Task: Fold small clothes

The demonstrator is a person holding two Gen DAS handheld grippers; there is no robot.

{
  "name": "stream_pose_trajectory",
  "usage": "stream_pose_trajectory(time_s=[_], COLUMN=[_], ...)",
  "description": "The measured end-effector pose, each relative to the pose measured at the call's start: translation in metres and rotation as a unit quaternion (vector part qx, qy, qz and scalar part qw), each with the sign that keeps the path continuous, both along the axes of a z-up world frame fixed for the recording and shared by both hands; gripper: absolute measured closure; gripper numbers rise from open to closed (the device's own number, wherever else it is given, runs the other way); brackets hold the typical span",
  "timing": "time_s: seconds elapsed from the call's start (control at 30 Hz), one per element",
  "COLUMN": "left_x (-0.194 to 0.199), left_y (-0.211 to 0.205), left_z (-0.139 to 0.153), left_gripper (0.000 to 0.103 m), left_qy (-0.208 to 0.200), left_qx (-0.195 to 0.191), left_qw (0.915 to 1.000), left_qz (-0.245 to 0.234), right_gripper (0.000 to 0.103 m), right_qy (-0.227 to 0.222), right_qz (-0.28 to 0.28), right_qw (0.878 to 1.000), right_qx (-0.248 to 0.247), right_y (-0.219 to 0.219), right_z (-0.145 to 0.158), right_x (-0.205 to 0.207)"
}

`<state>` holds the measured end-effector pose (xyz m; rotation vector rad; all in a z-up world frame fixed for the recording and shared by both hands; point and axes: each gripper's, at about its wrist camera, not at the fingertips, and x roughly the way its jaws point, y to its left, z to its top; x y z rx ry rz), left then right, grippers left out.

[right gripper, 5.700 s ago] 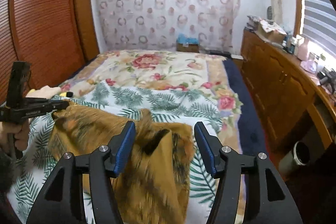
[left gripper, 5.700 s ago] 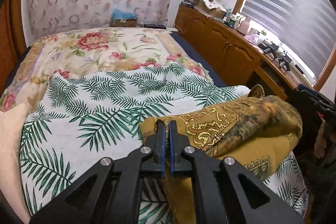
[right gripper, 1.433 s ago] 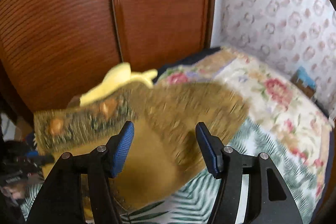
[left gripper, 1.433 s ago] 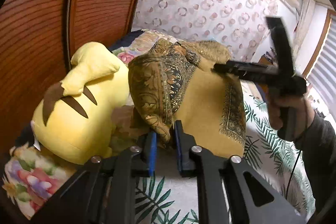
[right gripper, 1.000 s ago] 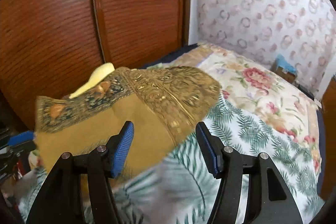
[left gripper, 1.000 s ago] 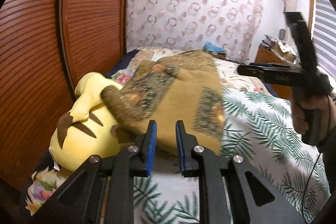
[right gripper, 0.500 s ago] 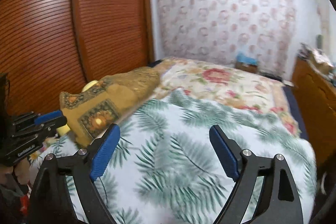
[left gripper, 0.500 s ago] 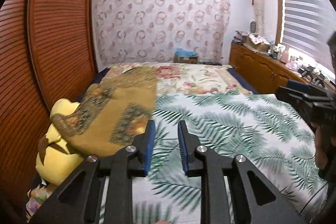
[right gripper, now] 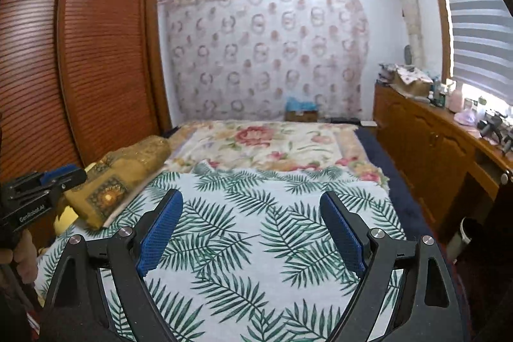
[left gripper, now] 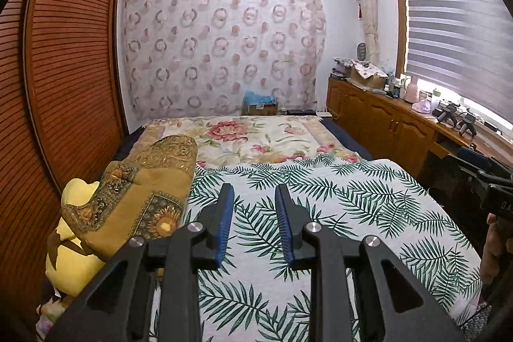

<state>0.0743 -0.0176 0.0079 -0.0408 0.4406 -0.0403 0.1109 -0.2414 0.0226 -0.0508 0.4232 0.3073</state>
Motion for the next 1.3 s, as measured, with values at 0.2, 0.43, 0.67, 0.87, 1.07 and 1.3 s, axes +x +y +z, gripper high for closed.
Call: stream_pose_trajectory(time_s=[0.2,0.43,0.67,0.87,1.07,1.3], left_x=[-0.0015,-0.0020,0.0004,0.0005,0.0005,0.0001], left_y=[-0.0041,-0.0060,-0.0052,-0.0047,-0.0046,-0.0034], left_z=[0.0006,0.0012,-0.0040,-0.0041,-0.0039,-0.0044], left_gripper=[0.077,0.077,0.077,0.076,0.076,0.076], left_qy=[0.000,0.000,0.003,0.003,0.002,0.002], left_qx=[0.003,0.004,0.001,0.001,0.000,-0.001], left_qw=[1.0000,1.0000,1.0000,1.0000,1.0000,1.0000], left_qz=[-0.001,0.002,0.005,0.005,0.005,0.006], right_gripper=[0.014,0.014,0.014,0.014,0.014,0.014], right_qy=[-0.010,-0.006,-0.006,-0.006,-0.005,-0.003], right_qz=[-0.006,-0.008,-0.008,-0.008,-0.007,-0.006], right_qw=[1.000,1.000,1.000,1.000,1.000,1.000], right_qx=[0.010,0.008,0.007,0.007,0.007,0.007], right_y=[-0.0088,-0.0073,-0.0068,-0.0067,-0.0064,-0.0076], right_z=[0.0011,-0.0010,-0.0021,-0.0013,-0.0010,-0.0036], right_x=[-0.0012,-0.0005,-0.0001,-0.0004,-0.0007,-0.0010])
